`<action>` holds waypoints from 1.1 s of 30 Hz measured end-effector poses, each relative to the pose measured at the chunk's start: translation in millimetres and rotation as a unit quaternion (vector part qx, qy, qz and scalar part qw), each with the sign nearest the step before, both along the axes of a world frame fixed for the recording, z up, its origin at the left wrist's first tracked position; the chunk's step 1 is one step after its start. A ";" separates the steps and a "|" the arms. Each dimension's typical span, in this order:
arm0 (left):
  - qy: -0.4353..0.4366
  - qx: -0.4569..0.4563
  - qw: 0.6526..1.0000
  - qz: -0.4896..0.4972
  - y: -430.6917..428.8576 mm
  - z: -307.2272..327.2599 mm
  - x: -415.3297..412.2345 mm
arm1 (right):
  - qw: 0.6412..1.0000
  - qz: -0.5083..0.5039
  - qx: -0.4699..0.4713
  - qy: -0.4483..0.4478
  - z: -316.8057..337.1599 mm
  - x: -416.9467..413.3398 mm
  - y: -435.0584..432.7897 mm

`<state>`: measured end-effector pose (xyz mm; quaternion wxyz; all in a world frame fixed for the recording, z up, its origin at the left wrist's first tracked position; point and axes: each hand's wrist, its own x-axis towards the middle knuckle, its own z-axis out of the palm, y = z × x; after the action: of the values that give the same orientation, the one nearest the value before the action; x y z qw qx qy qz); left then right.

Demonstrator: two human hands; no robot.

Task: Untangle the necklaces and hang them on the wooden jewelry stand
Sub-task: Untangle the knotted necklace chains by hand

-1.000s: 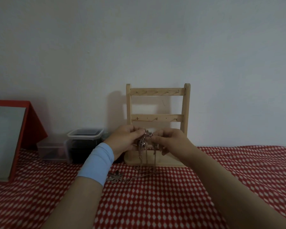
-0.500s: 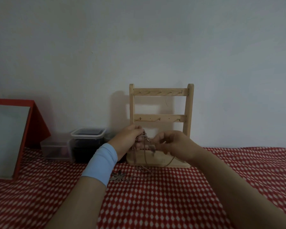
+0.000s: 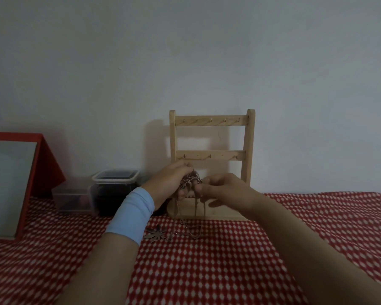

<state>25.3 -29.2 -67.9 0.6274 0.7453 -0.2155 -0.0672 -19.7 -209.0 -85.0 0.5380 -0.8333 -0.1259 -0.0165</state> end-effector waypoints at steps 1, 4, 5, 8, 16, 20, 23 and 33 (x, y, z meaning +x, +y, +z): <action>-0.002 -0.003 1.000 0.002 -0.6 0.4 -0.5 | 1.000 -0.004 0.013 -0.005 -0.4 0.8 -0.1; -0.009 0.003 1.000 0.020 -0.1 0.3 0.6 | 0.998 -0.003 0.059 -0.001 2.0 -1.0 -2.4; -0.016 0.011 1.000 0.024 0.7 -0.3 1.1 | 0.997 -0.001 0.072 0.005 2.9 -1.6 -3.3; -0.054 0.060 0.996 0.038 2.7 -4.2 3.5 | 0.996 -0.003 0.085 0.036 1.7 -0.6 -7.2; -0.122 0.178 0.975 0.047 4.7 -11.7 8.4 | 0.996 -0.083 -0.032 0.002 1.5 2.9 -8.6; -0.132 0.204 0.970 0.029 8.0 -16.7 10.8 | 0.988 -0.123 -0.087 -0.032 2.1 6.7 -14.5; -0.130 0.219 0.967 0.015 7.7 -17.8 10.6 | 0.987 -0.142 -0.044 -0.059 0.8 9.3 -15.6; -0.116 0.225 0.967 -0.025 -2.0 -13.2 -0.5 | 0.982 -0.065 0.179 0.006 2.4 3.5 -0.2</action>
<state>24.8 -31.1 -81.1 0.4127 0.8640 -0.2852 -0.0427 -16.1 -209.2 -82.6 0.6768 -0.7302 -0.0633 -0.0684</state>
